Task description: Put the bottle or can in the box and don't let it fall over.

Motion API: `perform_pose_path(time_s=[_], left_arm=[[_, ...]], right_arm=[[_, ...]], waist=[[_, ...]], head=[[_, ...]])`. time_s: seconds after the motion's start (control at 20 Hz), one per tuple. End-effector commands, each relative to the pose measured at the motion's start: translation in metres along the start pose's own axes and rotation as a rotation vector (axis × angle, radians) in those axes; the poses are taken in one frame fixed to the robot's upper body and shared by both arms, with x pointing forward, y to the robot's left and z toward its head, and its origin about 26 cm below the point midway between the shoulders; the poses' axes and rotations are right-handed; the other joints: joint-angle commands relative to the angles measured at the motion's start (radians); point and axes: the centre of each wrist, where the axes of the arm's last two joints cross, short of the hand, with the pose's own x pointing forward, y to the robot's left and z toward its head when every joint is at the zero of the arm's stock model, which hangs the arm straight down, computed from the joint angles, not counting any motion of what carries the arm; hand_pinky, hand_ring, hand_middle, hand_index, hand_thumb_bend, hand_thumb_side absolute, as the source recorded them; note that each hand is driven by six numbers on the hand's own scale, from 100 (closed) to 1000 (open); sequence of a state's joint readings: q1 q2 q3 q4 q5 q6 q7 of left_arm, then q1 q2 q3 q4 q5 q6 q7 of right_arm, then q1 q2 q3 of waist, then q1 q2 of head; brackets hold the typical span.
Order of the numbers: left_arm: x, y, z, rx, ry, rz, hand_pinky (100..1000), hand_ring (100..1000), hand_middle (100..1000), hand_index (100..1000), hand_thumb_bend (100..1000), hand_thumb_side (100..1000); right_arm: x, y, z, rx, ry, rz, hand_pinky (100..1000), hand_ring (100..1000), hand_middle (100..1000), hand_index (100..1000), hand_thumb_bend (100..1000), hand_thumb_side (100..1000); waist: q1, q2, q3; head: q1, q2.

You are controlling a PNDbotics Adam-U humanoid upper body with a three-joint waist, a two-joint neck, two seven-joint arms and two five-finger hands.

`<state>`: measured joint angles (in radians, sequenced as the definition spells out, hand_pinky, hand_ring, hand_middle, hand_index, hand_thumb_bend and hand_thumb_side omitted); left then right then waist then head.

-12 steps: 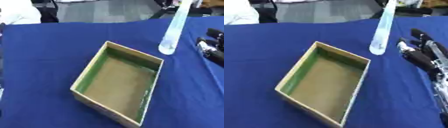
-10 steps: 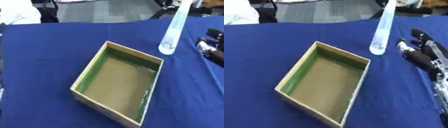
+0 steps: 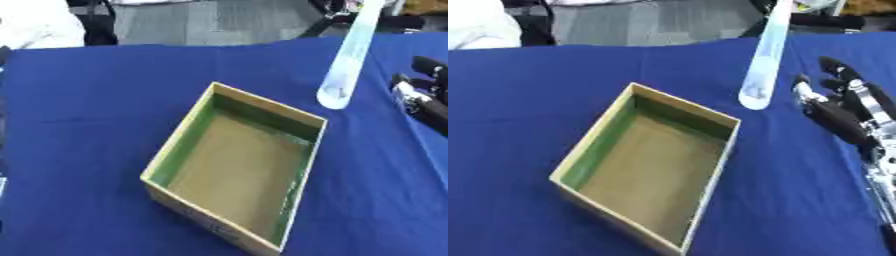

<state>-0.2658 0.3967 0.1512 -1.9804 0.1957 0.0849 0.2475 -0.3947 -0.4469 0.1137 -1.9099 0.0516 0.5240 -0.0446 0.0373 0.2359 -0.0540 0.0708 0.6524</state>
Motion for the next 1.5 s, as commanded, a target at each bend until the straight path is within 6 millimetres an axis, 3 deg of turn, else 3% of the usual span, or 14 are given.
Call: perform_pose_path(time_s=[0.05,0.5,1.0,1.5], left_arm=[[0.011,0.003,-0.005,-0.015,-0.04,-0.018,1000,1000,1000,797,100,599],[0.01,0.003,-0.004,-0.009,-0.038,-0.019,1000,1000,1000,797,100,599],[0.01,0.003,-0.004,-0.009,-0.037,-0.021,1000,1000,1000,797,100,599],[0.009,0.002,-0.003,-0.018,-0.035,-0.02,1000,1000,1000,797,100,596]], right_arm=[[0.008,-0.008,0.001,-0.013,-0.029,0.038,1000,1000,1000,1000,100,422],[0.015,-0.007,-0.002,-0.06,-0.015,0.003,1000,1000,1000,1000,100,291],[0.025,-0.012,-0.012,-0.03,-0.003,-0.035,1000,1000,1000,1000,100,273],[0.029,-0.014,-0.029,0.048,-0.012,-0.101,1000,1000,1000,1000,100,316]], waist=[[-0.002,-0.018,0.002],[0.002,-0.011,0.008],[0.001,-0.003,0.01],[0.016,0.005,0.004]], head=[[0.007,-0.012],[0.019,-0.021],[0.009,-0.022],[-0.099,-0.058]])
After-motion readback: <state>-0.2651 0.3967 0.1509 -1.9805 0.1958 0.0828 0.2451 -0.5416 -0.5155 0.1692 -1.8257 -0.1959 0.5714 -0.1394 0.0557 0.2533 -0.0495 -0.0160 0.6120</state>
